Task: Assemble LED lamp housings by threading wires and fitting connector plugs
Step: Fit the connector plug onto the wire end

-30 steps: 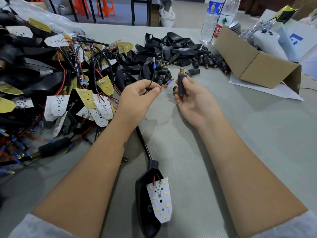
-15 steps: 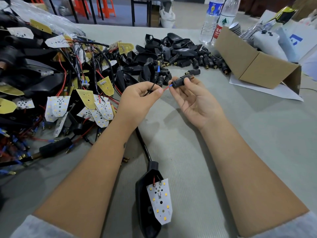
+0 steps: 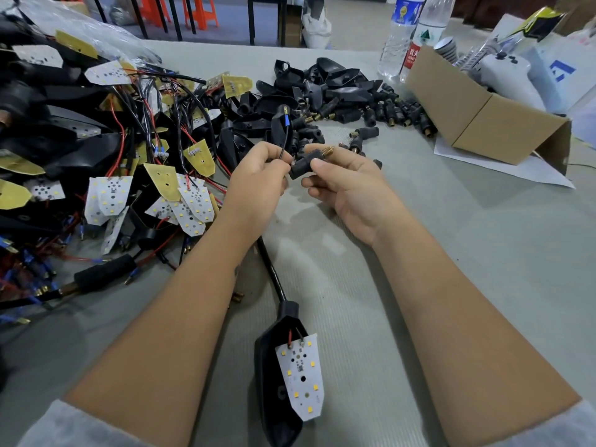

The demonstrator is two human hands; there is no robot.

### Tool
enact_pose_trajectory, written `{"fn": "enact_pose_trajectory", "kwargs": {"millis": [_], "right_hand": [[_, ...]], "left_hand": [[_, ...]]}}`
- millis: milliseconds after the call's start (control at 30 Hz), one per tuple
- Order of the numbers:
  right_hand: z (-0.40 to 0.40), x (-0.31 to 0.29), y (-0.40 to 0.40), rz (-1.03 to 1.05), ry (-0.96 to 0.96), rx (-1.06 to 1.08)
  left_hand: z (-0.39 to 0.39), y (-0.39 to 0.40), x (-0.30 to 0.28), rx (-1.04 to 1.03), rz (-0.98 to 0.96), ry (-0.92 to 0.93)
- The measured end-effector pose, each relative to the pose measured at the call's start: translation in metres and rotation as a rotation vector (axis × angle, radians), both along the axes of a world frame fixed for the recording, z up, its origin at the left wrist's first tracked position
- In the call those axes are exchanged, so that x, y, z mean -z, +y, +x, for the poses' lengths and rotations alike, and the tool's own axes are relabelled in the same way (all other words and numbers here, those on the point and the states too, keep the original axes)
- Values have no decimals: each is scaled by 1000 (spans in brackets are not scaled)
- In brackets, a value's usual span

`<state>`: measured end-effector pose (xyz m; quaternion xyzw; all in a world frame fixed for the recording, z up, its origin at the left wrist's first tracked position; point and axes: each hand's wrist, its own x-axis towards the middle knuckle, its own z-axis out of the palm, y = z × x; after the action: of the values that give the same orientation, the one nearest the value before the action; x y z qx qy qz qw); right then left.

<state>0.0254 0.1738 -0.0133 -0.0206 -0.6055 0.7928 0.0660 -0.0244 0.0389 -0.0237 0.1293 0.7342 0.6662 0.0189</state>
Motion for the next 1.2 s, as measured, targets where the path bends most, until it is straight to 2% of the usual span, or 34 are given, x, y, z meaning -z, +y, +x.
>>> {"fn": "enact_pose_trajectory", "kwargs": {"millis": [133, 367, 533, 833, 900, 1067, 1200], "right_hand": [[2, -3, 0, -43, -11, -22], [2, -2, -5, 120, -27, -63], [-1, -2, -6, 83, -58, -14], [-3, -1, -3, 25, -38, 12], [-3, -1, -3, 2, -33, 17], [-3, -1, 0, -105, -55, 90], [-4, 0, 2, -165, -67, 104]], "left_hand": [[0, 0, 1, -4, -40, 21], [-1, -1, 0, -52, -7, 15], [1, -1, 3, -15, -101, 147], [3, -2, 3, 14, -65, 164], [5, -1, 1, 18, -8, 149], [2, -4, -8, 26, 433, -37], [0, -12, -11, 51, 640, -104]]}}
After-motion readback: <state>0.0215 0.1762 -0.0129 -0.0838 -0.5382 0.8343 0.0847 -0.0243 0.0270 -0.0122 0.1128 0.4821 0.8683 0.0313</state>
